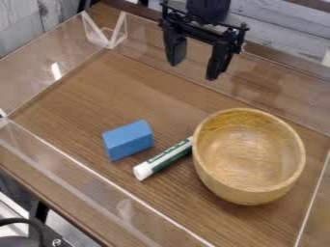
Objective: Put the blue block in the brown bowl
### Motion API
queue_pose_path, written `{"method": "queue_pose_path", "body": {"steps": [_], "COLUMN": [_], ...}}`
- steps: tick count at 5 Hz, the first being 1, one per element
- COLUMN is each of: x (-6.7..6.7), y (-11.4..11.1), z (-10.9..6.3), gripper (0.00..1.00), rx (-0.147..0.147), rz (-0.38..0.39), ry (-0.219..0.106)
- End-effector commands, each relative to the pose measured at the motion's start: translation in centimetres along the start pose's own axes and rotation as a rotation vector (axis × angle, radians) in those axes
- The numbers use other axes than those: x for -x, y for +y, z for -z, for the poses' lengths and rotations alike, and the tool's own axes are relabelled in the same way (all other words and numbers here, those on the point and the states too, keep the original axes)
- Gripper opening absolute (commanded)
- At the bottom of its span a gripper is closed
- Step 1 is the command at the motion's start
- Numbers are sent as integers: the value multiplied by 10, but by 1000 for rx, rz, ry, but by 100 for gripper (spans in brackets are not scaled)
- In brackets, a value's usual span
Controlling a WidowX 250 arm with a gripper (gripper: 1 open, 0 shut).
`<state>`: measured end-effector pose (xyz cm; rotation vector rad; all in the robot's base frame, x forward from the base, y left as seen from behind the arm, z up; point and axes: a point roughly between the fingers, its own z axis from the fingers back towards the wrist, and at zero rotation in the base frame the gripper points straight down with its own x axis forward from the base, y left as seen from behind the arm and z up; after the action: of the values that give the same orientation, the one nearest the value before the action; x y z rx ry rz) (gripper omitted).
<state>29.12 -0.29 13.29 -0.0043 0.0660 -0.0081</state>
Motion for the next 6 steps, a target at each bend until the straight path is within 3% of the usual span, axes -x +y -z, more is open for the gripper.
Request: {"method": "queue_pose_path", "body": {"steps": [1, 3, 6], "x": [5, 33, 48], "y": [1, 12, 15], "z": [7, 14, 20], "gripper": [100, 100, 100], "rx": [-2, -22, -26], "rz": [37, 233, 339], "ry": [15, -1, 15]}}
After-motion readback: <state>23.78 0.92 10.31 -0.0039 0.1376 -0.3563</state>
